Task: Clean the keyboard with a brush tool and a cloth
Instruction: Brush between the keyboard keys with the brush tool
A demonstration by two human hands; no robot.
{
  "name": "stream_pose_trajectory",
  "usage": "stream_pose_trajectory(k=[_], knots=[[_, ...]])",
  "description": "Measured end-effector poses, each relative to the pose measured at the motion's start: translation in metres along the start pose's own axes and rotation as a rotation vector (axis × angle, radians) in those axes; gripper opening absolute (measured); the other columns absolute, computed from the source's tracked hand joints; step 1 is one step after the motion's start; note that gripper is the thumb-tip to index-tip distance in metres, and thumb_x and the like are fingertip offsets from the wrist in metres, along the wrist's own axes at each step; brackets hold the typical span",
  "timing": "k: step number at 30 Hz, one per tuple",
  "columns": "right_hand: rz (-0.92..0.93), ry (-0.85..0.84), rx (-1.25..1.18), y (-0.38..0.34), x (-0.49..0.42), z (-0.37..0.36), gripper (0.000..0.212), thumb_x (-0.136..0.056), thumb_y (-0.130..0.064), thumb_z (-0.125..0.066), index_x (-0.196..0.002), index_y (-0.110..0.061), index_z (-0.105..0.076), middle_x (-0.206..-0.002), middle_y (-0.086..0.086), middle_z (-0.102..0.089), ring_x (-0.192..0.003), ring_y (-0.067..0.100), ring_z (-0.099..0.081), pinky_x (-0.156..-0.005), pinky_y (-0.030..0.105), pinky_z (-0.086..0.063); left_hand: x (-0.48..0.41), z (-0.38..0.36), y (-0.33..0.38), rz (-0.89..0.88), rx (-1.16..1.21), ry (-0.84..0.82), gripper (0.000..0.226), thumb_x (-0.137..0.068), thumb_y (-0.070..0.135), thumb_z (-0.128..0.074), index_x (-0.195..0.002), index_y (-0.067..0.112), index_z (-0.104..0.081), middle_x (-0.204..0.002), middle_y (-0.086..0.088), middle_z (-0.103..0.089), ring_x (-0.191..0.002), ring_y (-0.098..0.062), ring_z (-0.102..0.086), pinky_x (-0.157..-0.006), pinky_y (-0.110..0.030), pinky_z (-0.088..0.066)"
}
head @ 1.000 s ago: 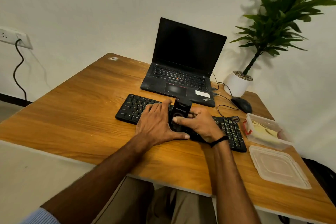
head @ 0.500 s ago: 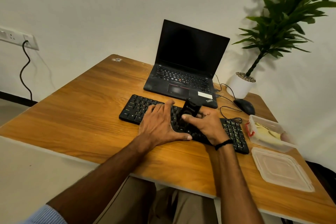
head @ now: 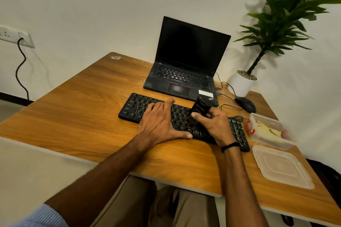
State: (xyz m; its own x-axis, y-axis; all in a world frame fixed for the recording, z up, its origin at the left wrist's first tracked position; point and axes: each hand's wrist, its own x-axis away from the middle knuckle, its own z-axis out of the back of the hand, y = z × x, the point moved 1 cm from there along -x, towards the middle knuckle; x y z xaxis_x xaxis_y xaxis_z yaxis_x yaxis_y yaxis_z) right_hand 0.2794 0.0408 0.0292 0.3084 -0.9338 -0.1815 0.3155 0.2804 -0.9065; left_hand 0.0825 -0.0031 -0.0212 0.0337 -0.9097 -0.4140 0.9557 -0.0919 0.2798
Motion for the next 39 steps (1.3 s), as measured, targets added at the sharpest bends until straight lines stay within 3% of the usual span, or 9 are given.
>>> stream_pose_trajectory(k=[3, 7, 10, 14, 17, 21, 31, 35, 39], knots=[[-0.038, -0.201, -0.060, 0.003, 0.009, -0.002, 0.029, -0.075, -0.012, -0.082, -0.103, -0.014, -0.075, -0.099, 0.003, -0.076, -0.095, 0.020, -0.072, -0.083, 0.034, -0.059, -0.001, 0.001, -0.001, 0.002, 0.005, -0.006, 0.129, -0.053, 0.109, -0.044, -0.147, 0.023, -0.025, -0.133, -0.002, -0.057, -0.122, -0.020, -0.054, -0.116, -0.040, -0.032], [0.010, -0.033, -0.080, 0.006, 0.011, 0.005, 0.027, -0.078, -0.014, -0.081, -0.104, -0.011, -0.073, -0.096, 0.001, -0.076, -0.090, 0.016, -0.073, -0.079, 0.033, -0.060, 0.000, 0.000, 0.000, 0.007, 0.002, -0.003, 0.129, -0.052, 0.110, -0.043, -0.147, 0.023, -0.027, -0.135, -0.003, -0.058, -0.125, -0.020, -0.054, -0.117, -0.041, -0.032], [-0.005, -0.185, -0.028, 0.001, 0.015, 0.005, 0.027, -0.076, -0.009, -0.082, -0.102, -0.010, -0.074, -0.094, 0.001, -0.077, -0.088, 0.013, -0.073, -0.072, 0.021, -0.057, 0.000, 0.002, 0.000, 0.005, 0.008, -0.002, 0.130, -0.052, 0.109, -0.045, -0.147, 0.023, -0.026, -0.133, -0.002, -0.058, -0.123, -0.019, -0.054, -0.117, -0.040, -0.032], [0.028, -0.017, 0.030, 0.006, 0.012, 0.017, 0.024, -0.077, -0.021, -0.083, -0.099, -0.020, -0.074, -0.094, -0.002, -0.076, -0.088, 0.012, -0.073, -0.074, 0.029, -0.059, 0.000, 0.002, 0.001, 0.002, 0.007, -0.003, 0.128, -0.053, 0.109, -0.043, -0.146, 0.023, -0.027, -0.134, -0.003, -0.058, -0.124, -0.021, -0.055, -0.117, -0.041, -0.032], [-0.016, -0.204, 0.041, 0.006, 0.018, 0.018, 0.027, -0.075, -0.015, -0.083, -0.100, -0.017, -0.074, -0.096, -0.004, -0.076, -0.090, 0.007, -0.071, -0.075, 0.020, -0.057, 0.000, 0.002, 0.000, 0.003, 0.001, -0.005, 0.127, -0.052, 0.109, -0.045, -0.145, 0.024, -0.027, -0.132, -0.002, -0.058, -0.122, -0.020, -0.054, -0.116, -0.040, -0.033], [-0.013, -0.074, -0.067, 0.010, 0.019, 0.024, 0.029, -0.075, -0.014, -0.082, -0.103, -0.014, -0.074, -0.096, -0.001, -0.077, -0.090, 0.013, -0.073, -0.072, 0.022, -0.057, 0.001, 0.002, 0.000, 0.003, 0.018, -0.003, 0.126, -0.052, 0.109, -0.045, -0.144, 0.024, -0.029, -0.133, -0.002, -0.058, -0.123, -0.020, -0.055, -0.117, -0.041, -0.033], [-0.068, -0.226, -0.030, 0.013, 0.019, 0.039, 0.036, -0.076, -0.013, -0.082, -0.110, -0.009, -0.072, -0.107, 0.001, -0.075, -0.101, 0.015, -0.071, -0.084, 0.031, -0.057, 0.000, 0.003, -0.001, -0.002, 0.020, -0.007, 0.123, -0.054, 0.109, -0.045, -0.143, 0.025, -0.029, -0.130, -0.001, -0.058, -0.120, -0.019, -0.055, -0.116, -0.042, -0.034], [-0.040, -0.045, -0.089, 0.017, 0.022, 0.043, 0.030, -0.077, -0.013, -0.081, -0.105, -0.012, -0.073, -0.101, 0.001, -0.076, -0.094, 0.013, -0.073, -0.079, 0.029, -0.059, 0.000, 0.002, -0.001, 0.001, 0.024, -0.010, 0.124, -0.052, 0.110, -0.044, -0.142, 0.026, -0.029, -0.130, -0.001, -0.059, -0.120, -0.019, -0.056, -0.117, -0.042, -0.033], [-0.071, -0.181, -0.036, 0.014, 0.022, 0.041, 0.034, -0.076, -0.013, -0.082, -0.108, -0.011, -0.072, -0.104, -0.001, -0.076, -0.096, 0.009, -0.071, -0.077, 0.024, -0.057, -0.001, 0.002, -0.001, 0.010, 0.033, -0.016, 0.124, -0.051, 0.110, -0.045, -0.142, 0.027, -0.030, -0.130, 0.000, -0.059, -0.121, -0.019, -0.055, -0.117, -0.043, -0.033]])
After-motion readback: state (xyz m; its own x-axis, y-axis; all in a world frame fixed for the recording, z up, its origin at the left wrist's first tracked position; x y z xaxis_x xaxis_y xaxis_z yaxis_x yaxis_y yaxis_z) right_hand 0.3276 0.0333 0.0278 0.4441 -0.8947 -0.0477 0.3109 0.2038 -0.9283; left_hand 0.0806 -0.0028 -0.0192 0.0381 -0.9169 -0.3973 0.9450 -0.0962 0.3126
